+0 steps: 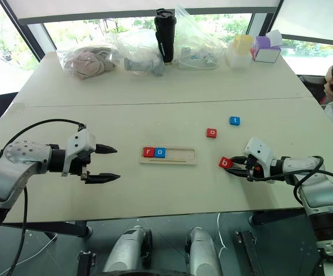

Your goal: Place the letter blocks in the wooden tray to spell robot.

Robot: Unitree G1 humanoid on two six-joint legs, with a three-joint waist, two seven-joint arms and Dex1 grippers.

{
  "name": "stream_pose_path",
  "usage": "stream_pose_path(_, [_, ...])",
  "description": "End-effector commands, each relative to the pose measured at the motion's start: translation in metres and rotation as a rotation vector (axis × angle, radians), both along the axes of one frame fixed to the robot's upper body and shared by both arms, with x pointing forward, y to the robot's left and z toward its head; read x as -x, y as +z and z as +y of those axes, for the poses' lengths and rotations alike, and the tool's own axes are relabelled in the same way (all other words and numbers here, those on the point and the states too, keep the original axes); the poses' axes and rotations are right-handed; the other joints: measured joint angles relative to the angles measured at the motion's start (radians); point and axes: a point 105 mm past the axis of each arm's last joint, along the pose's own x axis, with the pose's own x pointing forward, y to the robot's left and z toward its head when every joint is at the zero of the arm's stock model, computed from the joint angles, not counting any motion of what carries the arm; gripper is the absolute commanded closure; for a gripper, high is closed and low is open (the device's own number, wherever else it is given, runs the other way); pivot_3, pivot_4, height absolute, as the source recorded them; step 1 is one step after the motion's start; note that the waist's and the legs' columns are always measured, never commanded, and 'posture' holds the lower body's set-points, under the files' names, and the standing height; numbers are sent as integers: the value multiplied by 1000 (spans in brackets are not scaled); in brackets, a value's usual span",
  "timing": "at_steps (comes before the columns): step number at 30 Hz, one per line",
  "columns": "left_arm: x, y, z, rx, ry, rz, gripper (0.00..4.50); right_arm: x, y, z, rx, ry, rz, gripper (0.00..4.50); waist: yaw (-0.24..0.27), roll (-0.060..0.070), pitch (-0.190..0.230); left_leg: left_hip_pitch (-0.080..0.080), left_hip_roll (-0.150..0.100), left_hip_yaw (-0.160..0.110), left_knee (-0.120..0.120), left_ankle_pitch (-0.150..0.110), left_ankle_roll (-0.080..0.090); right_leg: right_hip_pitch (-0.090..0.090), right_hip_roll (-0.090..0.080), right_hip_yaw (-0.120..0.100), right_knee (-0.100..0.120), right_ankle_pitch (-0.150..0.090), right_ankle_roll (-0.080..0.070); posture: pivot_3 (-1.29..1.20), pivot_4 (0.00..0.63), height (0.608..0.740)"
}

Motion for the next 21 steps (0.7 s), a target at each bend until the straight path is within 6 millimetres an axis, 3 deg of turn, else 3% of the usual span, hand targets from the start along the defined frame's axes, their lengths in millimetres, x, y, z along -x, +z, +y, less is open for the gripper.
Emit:
stream_pose_path(1, [1,4,-1,-2,-15,-23,0,-6,28,13,-38,29,-74,3339,0,0,0,0,0,0,0,0,0,0,0,0,0,0,0,0,150,740])
stream_pose_path(3, [1,4,-1,-3,-15,-22,0,-7,39,25,-49,62,-91,3339,-2,0,0,0,0,0,0,0,0,0,0,0,1,0,0,0,150,740])
stream_pose_path(8, [0,5,-4,1,-25,-24,0,-12,60,78,-71,230,-128,3339,-3,0,0,1,1,0,1,0,0,-2,1,0,5,0,0,0,150,740])
stream_pose_path(14, [1,7,-7,7,-26,-30,0,-24,58,121,-57,360,-129,3339,0,0,0,0,0,0,2,0,0,-2,0,0,5,0,-1,0,150,740])
stream_pose_path(21, [2,3,-11,24,0,-44,0,-41,40,143,25,438,-98,3339,-2,0,0,0,0,1,2,0,0,-2,0,1,7,0,-1,0,150,740])
